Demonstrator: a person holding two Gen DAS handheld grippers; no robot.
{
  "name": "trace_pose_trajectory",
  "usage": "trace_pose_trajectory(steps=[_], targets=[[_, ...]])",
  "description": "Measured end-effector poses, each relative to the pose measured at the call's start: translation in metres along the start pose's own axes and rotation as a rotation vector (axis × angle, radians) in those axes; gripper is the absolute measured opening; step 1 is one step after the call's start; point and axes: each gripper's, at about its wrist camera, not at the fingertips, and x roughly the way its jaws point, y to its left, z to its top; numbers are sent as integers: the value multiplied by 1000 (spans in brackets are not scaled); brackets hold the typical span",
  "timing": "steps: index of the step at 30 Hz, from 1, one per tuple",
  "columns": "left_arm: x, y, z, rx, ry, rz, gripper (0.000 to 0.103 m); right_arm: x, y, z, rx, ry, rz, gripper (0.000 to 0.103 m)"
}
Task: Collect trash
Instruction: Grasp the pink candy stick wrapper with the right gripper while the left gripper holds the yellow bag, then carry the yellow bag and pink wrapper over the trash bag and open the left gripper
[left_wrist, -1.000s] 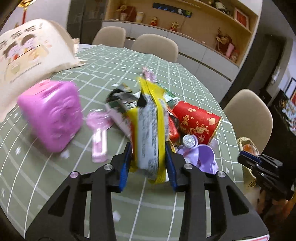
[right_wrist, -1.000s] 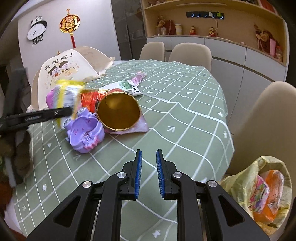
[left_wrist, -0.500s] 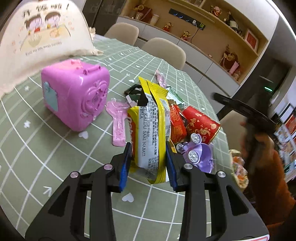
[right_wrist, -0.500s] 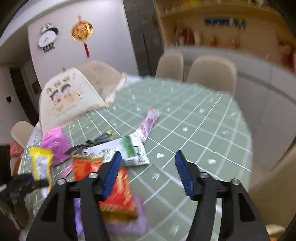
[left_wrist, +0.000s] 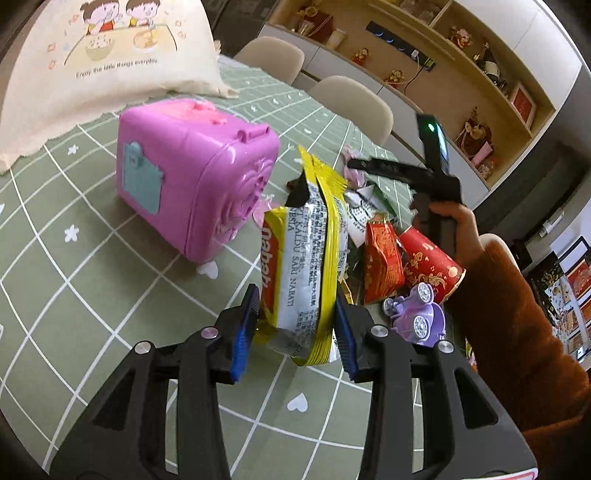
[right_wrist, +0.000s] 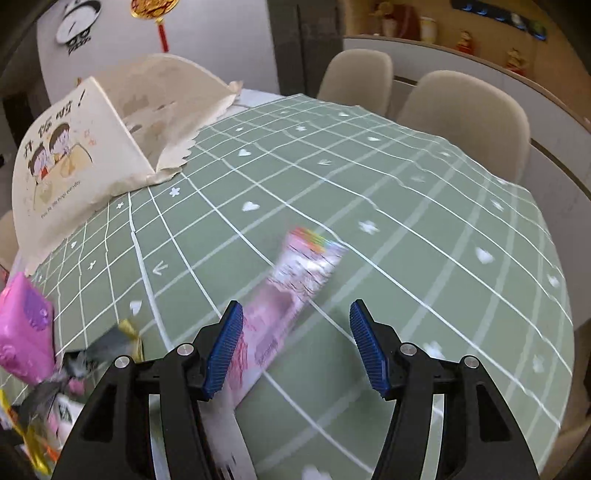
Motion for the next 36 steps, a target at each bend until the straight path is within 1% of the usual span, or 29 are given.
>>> trace_pose_trajectory(steps=[1,3,5,6,7,10,16,20,22,24,26,28,29,31,33,35,36], targets=[[0,0,-1,3,3,4,39,3,3,1,-6,5,7,57],[0,-2,-1,7,10,3,40,6,10,3,-34,0,-8,56],[-1,-3,-1,3,16,-3,42,4,17,2,-67,1,-27,36],[-1,-2,-1,-1,15,-7,42,2,20,2,-81,7,-38,21],[-2,-3,-2,-2,13,-8,43,1,22,2,-85,11,-44,16],[-4,0,-3,-5,7,-6,44,-20,29,2,-102,-16,-77,14],[-2,0,-3,-5,7,-2,44,-67,29,2,-90,-62,-117,13],[-5,-1,-4,5,-9,13,44,-106,26,-10,-60,-90,-140,13],[-8,-4,-5,25,-26,15,44,-125,25,-20,-41,-99,-142,13],[-11,-9,-5,42,-36,1,43,-145,25,-35,-25,-106,-154,13],[-13,-15,-7,69,-50,-4,36,-164,25,-52,-10,-111,-155,13],[-16,-22,-9,108,-73,-2,35,-182,26,-69,5,-122,-150,13],[-17,-26,-10,123,-85,4,35,-191,28,-79,9,-129,-150,13],[-18,-31,-10,147,-105,45,35,-207,29,-96,17,-144,-146,13],[-21,-36,-9,151,-109,57,34,-224,30,-118,34,-165,-140,13],[-24,-44,-9,172,-119,75,34,-234,31,-133,45,-177,-136,13],[-26,-51,-10,197,-126,96,34,-238,31,-143,50,-182,-135,13]])
